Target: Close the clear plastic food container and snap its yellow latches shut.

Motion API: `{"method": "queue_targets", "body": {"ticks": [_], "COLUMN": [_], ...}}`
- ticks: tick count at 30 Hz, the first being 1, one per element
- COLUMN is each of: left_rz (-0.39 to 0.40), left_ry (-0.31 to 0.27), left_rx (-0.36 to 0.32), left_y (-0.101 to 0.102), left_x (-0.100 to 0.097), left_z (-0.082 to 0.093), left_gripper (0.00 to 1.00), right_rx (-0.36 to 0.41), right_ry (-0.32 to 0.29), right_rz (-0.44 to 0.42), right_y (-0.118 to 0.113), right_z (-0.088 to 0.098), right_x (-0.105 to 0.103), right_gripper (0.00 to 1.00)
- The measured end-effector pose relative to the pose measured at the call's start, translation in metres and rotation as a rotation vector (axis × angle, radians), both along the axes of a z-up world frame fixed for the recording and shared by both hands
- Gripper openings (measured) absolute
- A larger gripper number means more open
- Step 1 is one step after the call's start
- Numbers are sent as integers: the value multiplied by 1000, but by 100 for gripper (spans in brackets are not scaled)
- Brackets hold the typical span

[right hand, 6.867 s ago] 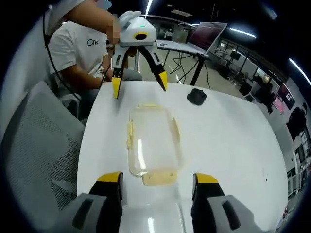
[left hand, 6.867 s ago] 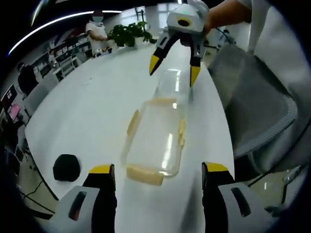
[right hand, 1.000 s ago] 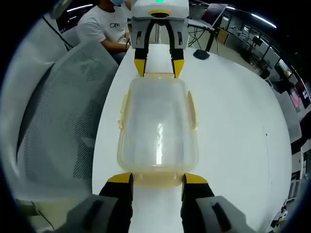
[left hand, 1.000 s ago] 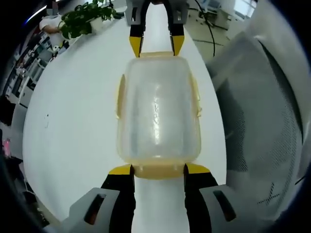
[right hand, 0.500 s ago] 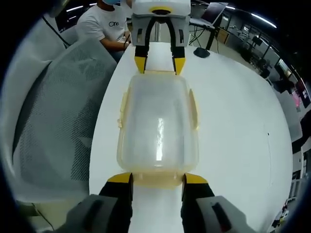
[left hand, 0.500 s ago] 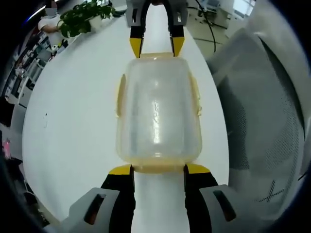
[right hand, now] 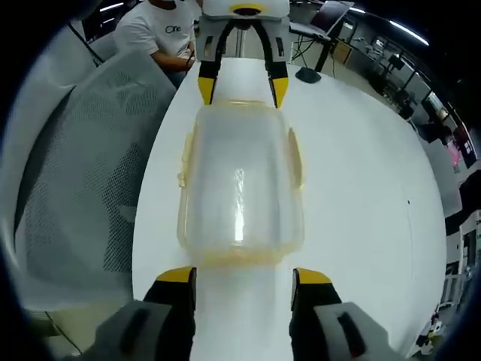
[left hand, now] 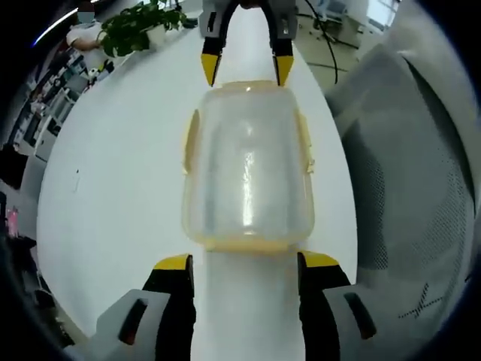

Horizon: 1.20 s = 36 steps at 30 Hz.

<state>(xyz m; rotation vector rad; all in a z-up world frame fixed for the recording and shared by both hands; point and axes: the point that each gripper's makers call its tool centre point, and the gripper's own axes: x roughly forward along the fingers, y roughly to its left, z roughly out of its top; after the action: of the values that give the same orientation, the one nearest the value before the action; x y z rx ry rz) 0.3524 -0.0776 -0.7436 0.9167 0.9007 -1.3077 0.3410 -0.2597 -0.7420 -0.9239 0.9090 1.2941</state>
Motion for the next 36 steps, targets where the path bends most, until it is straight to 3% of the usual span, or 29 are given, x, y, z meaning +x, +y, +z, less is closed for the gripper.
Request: {"method": "queue_targets", "body": {"ticks": [4,7,11,14,17,18,22,24,27,29,31,33,36], "left_rz": [97,171,274,377,463,512,604,621,690,748,783,799,810], "left_ry": [60,103,154,173,209,232,259,233,252,298,321,340,339], "left_rx": [-68,-105,-180,-184,-231,-261,-298,-296,-310,-326,-353,-363,-358], "left_y": [1,1,-4,-1,-5,-8,-12,-12,-15,-16,-19,-21,-25], "left_x": [-2,-5,-7,-4,-4,-4,-5,-5,-7,-11,-11,-12,-13], "left_z": [6,9,16,13,15,16,15,12,9,7,6,4,3], "left_gripper": [55,57,56,53,52,53,50,46,50,48,47,47,47], "right_rx": [50,85,167,225,207,216,283,305,312,304,297,291,288], "right_ry": [39,33,38,58,41,40,126,173,192,200,196,202,223], "right_rz": [-69,-141,-316,-382,-427,-488,-660,-735,-769,-786,-801,-822,-820], "right_y": [-3,-2,6,14,12,11,13,14,14,14,15,16,23], "right_z": [7,13,22,27,22,21,21,19,16,13,10,6,3], "right_x": [-5,-3,5,4,5,7,6,5,3,2,2,1,-3], "right_gripper": [51,48,47,42,43,45,41,42,39,35,37,43,39]}}
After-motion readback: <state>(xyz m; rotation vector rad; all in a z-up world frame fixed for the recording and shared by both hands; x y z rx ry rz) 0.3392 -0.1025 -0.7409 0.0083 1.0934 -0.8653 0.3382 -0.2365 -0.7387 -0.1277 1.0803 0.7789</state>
